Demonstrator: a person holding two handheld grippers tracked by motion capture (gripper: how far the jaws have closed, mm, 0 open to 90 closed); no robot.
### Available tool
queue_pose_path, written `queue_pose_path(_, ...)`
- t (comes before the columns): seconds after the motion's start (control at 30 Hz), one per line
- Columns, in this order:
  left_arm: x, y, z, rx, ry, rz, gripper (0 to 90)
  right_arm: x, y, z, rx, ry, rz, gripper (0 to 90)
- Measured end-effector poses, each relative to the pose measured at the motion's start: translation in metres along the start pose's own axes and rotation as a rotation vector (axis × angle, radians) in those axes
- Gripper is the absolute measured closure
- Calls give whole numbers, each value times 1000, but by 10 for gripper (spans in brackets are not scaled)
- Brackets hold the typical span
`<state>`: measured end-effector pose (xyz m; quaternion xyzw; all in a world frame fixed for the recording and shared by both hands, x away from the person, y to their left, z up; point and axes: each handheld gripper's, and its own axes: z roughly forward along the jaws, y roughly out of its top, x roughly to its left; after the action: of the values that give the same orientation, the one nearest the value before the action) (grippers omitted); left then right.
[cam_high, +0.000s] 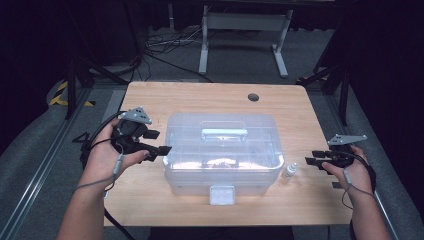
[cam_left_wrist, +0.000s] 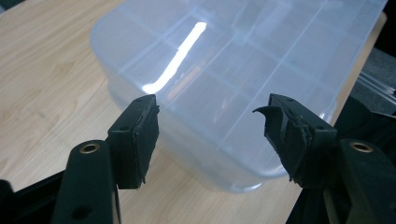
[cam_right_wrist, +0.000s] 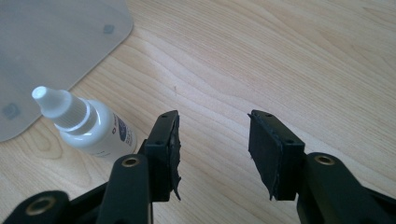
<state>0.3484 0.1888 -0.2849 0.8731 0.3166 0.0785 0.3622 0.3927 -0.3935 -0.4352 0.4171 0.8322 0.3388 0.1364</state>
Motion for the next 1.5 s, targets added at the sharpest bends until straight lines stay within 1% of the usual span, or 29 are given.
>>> queue_pose_path(0.03, -1, 3, 1, -5, -2, 9, 355, 0, -1, 0, 5, 0, 4, 540)
queue_pose_path(0.07, -1, 3, 1, -5, -2, 9, 355, 0, -1, 0, 5, 0, 4, 540)
queue_pose_path(0.1, -3, 7, 2, -10, -10, 14, 355, 0, -1, 0, 1, -1, -3, 539)
queue_pose_path(0.17, -5, 13, 5, -11, -23, 31, 355, 1, -2, -1, 6, -1, 4, 539)
queue_pose_path(0.27, -9, 24, 11, -14, -36, 49, 350, 1, -4, -2, 5, -6, 1, 537)
queue_pose_path(0.37, -12, 34, 18, -2, -55, 79, 329, 2, -6, -3, 6, -9, 3, 537)
queue_pose_path(0.47, -15, 42, 25, 6, -43, 99, 325, 2, -8, -4, 12, -7, 11, 536)
queue_pose_path(0.5, -15, 42, 25, 6, -43, 99, 323, 2, -8, -4, 12, -7, 11, 536)
queue_pose_path(0.6, -17, 50, 34, 5, -61, 116, 322, 2, -8, -5, 7, -11, 9, 535)
queue_pose_path(0.63, -18, 52, 36, 9, -53, 122, 322, 2, -8, -5, 7, -10, 10, 535)
queue_pose_path(0.77, -19, 58, 45, 23, -52, 144, 322, 2, -7, -4, 8, -5, 9, 532)
queue_pose_path(0.87, -19, 62, 52, 23, -57, 141, 323, 3, -8, -3, 10, -6, 6, 529)
queue_pose_path(0.93, -19, 64, 57, 35, -61, 151, 318, 3, -8, -2, 10, -6, 5, 528)
queue_pose_path(1.03, -21, 68, 67, 32, -52, 163, 313, 3, -7, -2, 10, -7, 8, 523)
queue_pose_path(1.1, -22, 70, 71, 40, -54, 161, 328, 3, -7, -2, 9, -7, 6, 519)
queue_pose_path(1.13, -22, 71, 74, 41, -52, 169, 342, 4, -7, -1, 9, -8, 6, 519)
queue_pose_path(1.2, -24, 72, 79, 27, -52, 181, 349, 4, -7, -1, 12, -4, 6, 519)
queue_pose_path(1.27, -25, 74, 84, 34, -70, 184, 373, 4, -7, 0, 15, -2, 5, 520)
queue_pose_path(1.3, -25, 74, 84, 34, -70, 184, 376, 4, -7, 0, 15, -2, 5, 520)
queue_pose_path(1.4, -26, 76, 92, 21, -88, 189, 389, 5, -7, 0, 15, 0, 7, 519)
queue_pose_path(1.47, -26, 77, 95, 19, -102, 188, 435, 5, -8, 0, 18, 1, 13, 520)
queue_pose_path(1.5, -26, 77, 95, 19, -102, 188, 453, 5, -8, 0, 18, 1, 13, 520)
